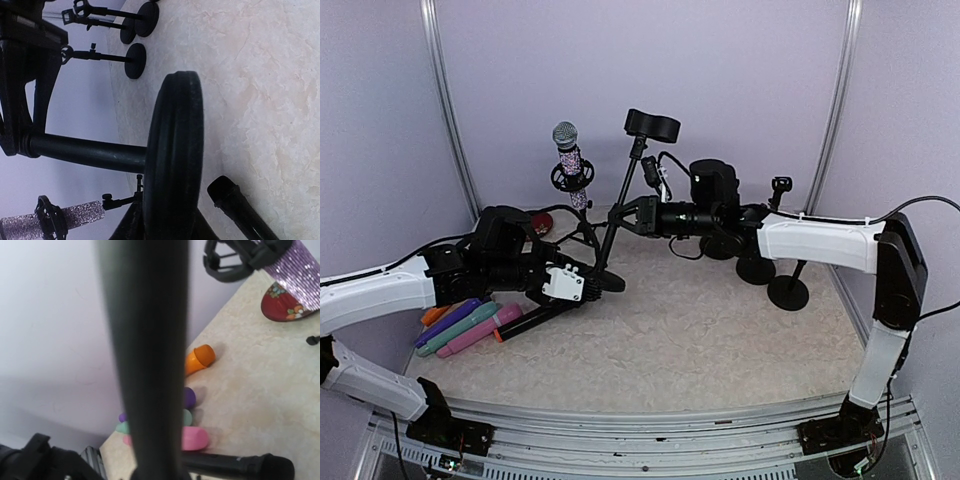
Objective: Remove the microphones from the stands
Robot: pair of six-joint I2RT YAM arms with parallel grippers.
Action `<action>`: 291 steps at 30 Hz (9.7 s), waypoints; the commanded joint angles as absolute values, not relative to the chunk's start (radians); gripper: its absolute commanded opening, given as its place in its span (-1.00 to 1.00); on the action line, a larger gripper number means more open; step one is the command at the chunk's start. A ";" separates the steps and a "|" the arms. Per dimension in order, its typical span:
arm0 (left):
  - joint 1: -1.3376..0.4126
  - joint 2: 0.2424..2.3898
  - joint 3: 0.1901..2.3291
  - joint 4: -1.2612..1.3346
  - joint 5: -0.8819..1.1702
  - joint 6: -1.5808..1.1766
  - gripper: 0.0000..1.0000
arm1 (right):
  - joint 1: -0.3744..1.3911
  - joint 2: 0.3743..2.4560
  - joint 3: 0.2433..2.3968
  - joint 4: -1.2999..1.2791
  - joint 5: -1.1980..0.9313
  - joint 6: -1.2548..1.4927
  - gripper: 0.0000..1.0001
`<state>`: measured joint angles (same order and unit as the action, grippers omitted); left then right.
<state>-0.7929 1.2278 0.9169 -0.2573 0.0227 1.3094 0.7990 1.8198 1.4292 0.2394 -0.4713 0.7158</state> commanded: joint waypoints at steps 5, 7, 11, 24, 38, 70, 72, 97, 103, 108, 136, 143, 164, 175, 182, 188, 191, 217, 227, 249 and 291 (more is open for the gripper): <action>-0.800 1.212 0.878 -0.038 -0.015 1.293 -0.95 | 0.837 1.727 1.458 0.378 -0.479 0.718 -1.00; -0.800 1.198 0.871 0.000 0.000 1.274 -1.00 | 0.839 1.718 1.447 0.411 -0.496 0.712 -1.00; -0.799 1.149 0.845 0.059 0.071 1.251 -1.00 | 0.839 1.704 1.406 0.540 -0.603 0.715 -1.00; -0.798 1.050 0.753 0.174 0.191 1.311 -1.00 | 0.838 1.749 1.401 0.973 -1.140 0.905 -1.00; -0.798 1.061 0.696 0.397 0.103 1.381 -1.00 | 0.785 1.638 1.375 0.389 -0.672 0.523 0.62; -0.798 1.112 0.696 0.445 0.067 1.457 -1.00 | 1.009 1.679 1.529 0.202 -0.023 0.333 -1.00; -0.798 1.111 0.706 0.435 0.072 1.429 -1.00 | 1.006 1.665 1.519 0.244 -0.100 0.315 -1.00; -0.800 1.064 0.739 0.349 0.185 1.323 -1.00 | 0.939 1.759 1.505 1.231 -1.298 1.066 -1.00; -0.801 1.066 0.747 0.353 0.187 1.319 -1.00 | 0.920 1.762 1.505 1.170 -1.334 1.055 -1.00; -0.802 1.063 0.743 0.372 0.172 1.317 -1.00 | 0.833 1.638 1.410 0.644 -1.048 0.635 0.26; -0.803 1.093 0.695 0.475 0.122 1.427 -1.00 | 0.987 1.681 1.460 0.306 -0.072 0.299 0.13; -0.789 1.127 0.699 0.462 0.085 1.434 -1.00 | 0.987 1.706 1.448 0.343 -0.042 0.277 -0.95; -0.547 1.150 0.889 -0.055 0.102 1.112 0.97 | 0.680 2.104 1.349 0.836 0.302 -0.001 -1.00; -0.440 1.131 1.006 -0.298 0.107 0.899 0.98 | 0.638 2.392 1.594 0.953 0.404 -0.044 -1.00; -0.391 1.155 1.069 -0.354 0.130 0.838 0.97 | 0.638 2.412 1.565 0.954 0.405 -0.053 -0.25; -0.354 1.220 1.190 -0.464 0.143 0.813 0.98 | 0.640 2.328 1.447 0.955 0.385 -0.036 0.99; -0.344 1.238 1.236 -0.487 0.143 0.793 0.98 | 0.643 2.253 1.378 0.919 0.388 0.009 1.00; -0.152 1.394 1.493 -0.707 0.347 0.474 0.90 | 0.801 2.052 1.789 0.223 -0.149 0.310 0.85; -0.144 1.353 1.440 -0.703 0.361 0.503 0.84 | 0.782 2.318 2.196 0.098 -0.313 0.644 0.52; -0.144 1.320 1.388 -0.678 0.346 0.531 0.82 | 0.760 2.161 1.887 0.403 -0.262 0.800 0.33; -0.144 1.240 1.359 -0.681 0.297 0.560 0.83 | 0.756 2.499 2.298 0.521 -0.356 1.191 -0.88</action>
<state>-0.1505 1.2667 1.3689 -0.6952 0.3054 0.5549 0.7380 2.5633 2.3585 0.3946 -0.3481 1.1473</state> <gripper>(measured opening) 0.914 0.112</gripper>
